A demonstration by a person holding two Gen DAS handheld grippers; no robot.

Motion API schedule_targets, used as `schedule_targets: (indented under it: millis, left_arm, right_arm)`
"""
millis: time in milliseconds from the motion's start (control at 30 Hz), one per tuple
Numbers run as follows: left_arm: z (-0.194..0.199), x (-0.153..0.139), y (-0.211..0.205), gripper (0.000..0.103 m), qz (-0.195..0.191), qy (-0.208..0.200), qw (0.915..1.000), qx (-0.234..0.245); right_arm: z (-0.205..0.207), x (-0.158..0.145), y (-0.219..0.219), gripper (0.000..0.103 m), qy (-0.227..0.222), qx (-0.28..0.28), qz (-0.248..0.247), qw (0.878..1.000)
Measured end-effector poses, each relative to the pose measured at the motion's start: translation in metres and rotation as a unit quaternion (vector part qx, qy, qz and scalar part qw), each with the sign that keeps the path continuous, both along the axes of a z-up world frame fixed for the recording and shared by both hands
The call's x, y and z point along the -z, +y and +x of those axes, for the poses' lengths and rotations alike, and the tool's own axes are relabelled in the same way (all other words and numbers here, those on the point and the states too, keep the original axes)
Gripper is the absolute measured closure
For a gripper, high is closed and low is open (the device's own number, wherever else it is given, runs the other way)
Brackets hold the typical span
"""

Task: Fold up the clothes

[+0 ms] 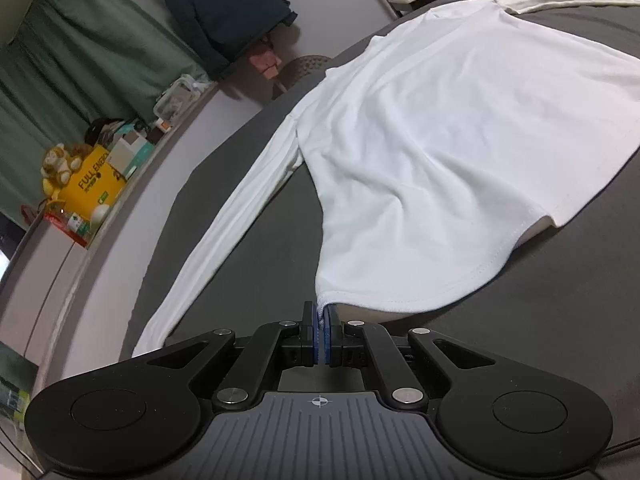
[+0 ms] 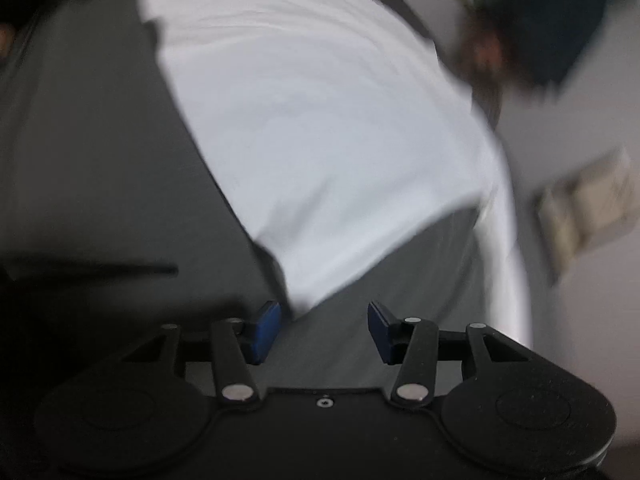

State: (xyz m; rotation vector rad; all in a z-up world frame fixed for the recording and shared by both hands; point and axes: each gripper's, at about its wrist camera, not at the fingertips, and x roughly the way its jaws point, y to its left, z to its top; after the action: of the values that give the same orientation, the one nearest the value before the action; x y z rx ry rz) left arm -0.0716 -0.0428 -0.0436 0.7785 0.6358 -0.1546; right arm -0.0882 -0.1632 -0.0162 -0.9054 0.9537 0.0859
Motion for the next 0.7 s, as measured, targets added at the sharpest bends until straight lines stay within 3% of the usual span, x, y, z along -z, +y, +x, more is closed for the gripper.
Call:
schedule_targets:
  millis: [100, 167, 367, 467, 567, 633, 700]
  left_arm:
    - [0.0, 0.0, 0.001, 0.101, -0.002, 0.002, 1.0, -0.002]
    - [0.001, 0.001, 0.002, 0.101, -0.001, 0.005, 1.0, -0.002]
    - [0.003, 0.0, 0.006, 0.101, -0.013, 0.006, 0.9998, -0.012]
    - [0.005, 0.002, 0.007, 0.101, -0.014, 0.009, 0.9997, -0.016]
    - [0.007, 0.004, 0.008, 0.101, -0.013, 0.014, 0.9996, -0.02]
    - [0.008, 0.005, 0.008, 0.101, -0.013, 0.015, 0.9996, -0.021]
    - [0.008, 0.005, 0.008, 0.101, -0.014, 0.015, 0.9996, -0.021]
  right_arm:
    - [-0.008, 0.031, 0.026, 0.06, -0.022, -0.08, -0.106, 0.991]
    - [-0.005, 0.045, 0.035, 0.067, -0.028, -0.093, -0.146, 0.985]
    - [0.002, 0.046, 0.027, 0.067, -0.067, -0.045, -0.143, 0.986]
    - [0.022, 0.026, 0.007, 0.067, -0.1, 0.023, -0.084, 0.991]
    - [0.041, -0.006, -0.029, 0.067, -0.096, 0.129, 0.048, 0.986]
    - [0.052, -0.018, -0.061, 0.067, -0.075, 0.205, 0.148, 0.965]
    - [0.056, -0.024, -0.089, 0.067, -0.045, 0.265, 0.243, 0.932]
